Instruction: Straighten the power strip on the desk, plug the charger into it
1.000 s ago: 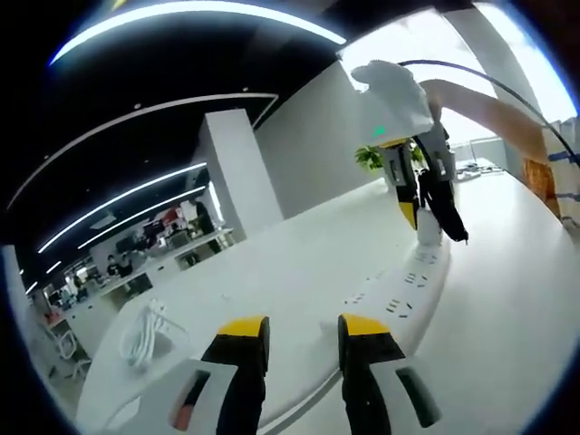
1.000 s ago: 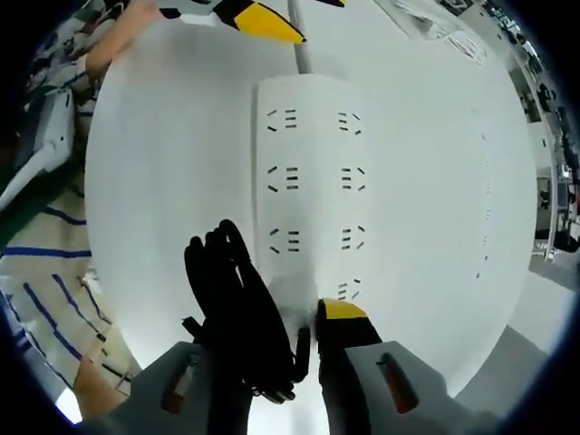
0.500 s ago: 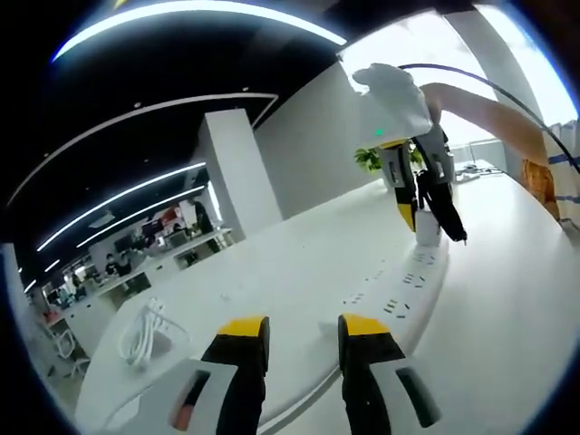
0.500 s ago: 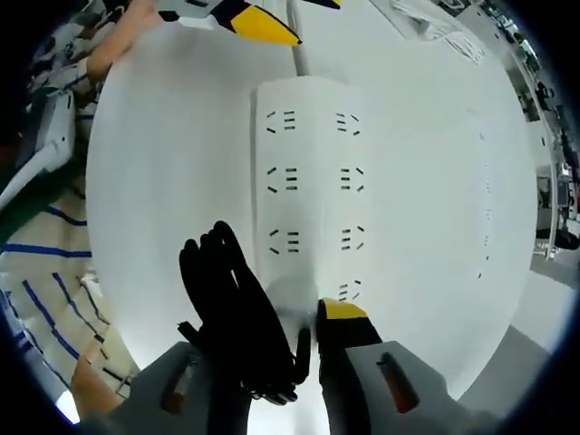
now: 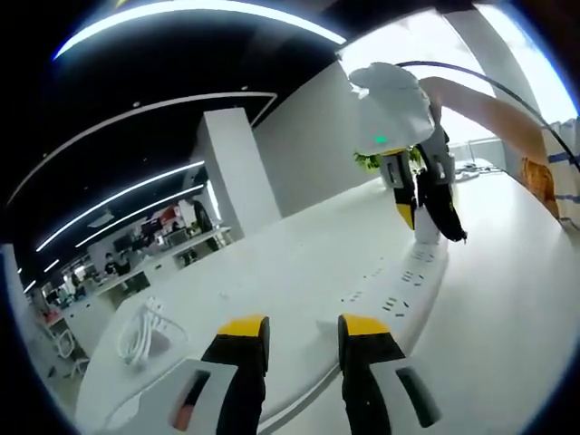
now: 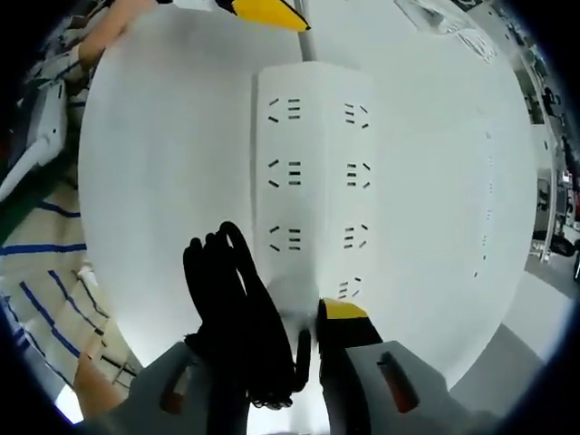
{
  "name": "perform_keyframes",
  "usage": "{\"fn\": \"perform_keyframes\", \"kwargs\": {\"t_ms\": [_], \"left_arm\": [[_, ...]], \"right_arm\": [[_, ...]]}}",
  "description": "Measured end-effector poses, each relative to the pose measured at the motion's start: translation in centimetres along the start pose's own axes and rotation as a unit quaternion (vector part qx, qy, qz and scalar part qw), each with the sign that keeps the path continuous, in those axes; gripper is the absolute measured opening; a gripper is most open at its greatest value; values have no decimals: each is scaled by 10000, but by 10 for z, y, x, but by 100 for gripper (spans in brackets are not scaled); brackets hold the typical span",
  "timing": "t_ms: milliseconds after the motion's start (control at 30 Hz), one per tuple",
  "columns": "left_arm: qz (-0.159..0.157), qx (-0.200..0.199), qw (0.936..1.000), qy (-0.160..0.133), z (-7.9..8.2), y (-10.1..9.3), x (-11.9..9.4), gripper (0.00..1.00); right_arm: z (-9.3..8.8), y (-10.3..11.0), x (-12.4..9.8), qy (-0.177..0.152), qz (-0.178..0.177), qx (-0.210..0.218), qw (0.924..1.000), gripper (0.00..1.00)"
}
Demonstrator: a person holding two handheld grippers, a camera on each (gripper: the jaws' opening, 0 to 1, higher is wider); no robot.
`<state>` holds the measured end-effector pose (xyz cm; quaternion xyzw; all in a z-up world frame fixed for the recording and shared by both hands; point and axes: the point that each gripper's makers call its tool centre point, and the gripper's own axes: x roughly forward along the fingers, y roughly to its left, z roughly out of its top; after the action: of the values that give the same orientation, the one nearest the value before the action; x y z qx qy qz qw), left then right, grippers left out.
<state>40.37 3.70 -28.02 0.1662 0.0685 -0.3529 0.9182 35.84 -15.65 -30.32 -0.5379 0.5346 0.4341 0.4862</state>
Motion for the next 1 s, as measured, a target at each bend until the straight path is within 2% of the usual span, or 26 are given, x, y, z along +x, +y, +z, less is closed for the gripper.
{"fn": "perform_keyframes", "kwargs": {"t_ms": [67, 300, 467, 600, 767, 900, 1000], "left_arm": [[-7, 62, 10000, 52, -1, -1, -1, 30], [48, -50, 9999, -132, 7, 4, -7, 30], [190, -212, 9996, -56, 0, 14, -6, 30], [350, -269, 9990, 23, -5, 22, -7, 30], [342, -300, 9990, 2, -5, 23, -9, 30], [372, -299, 9989, 31, -6, 25, -9, 30], [375, -292, 9989, 26, -6, 26, -9, 30]], "right_arm": [[1, 0, 0, -58, 3, 5, 10000, 24], [1, 0, 1, -122, -24, 16, 9999, 24], [1, -1, 1, -154, -42, 8, 9999, 24], [0, -1, 0, -326, -46, 28, 9995, 24], [1, -1, 0, -434, -42, 43, 9990, 24], [2, 0, -1, -610, -176, 16, 9980, 24], [5, 1, 0, -589, -272, -4, 9979, 24]]}}
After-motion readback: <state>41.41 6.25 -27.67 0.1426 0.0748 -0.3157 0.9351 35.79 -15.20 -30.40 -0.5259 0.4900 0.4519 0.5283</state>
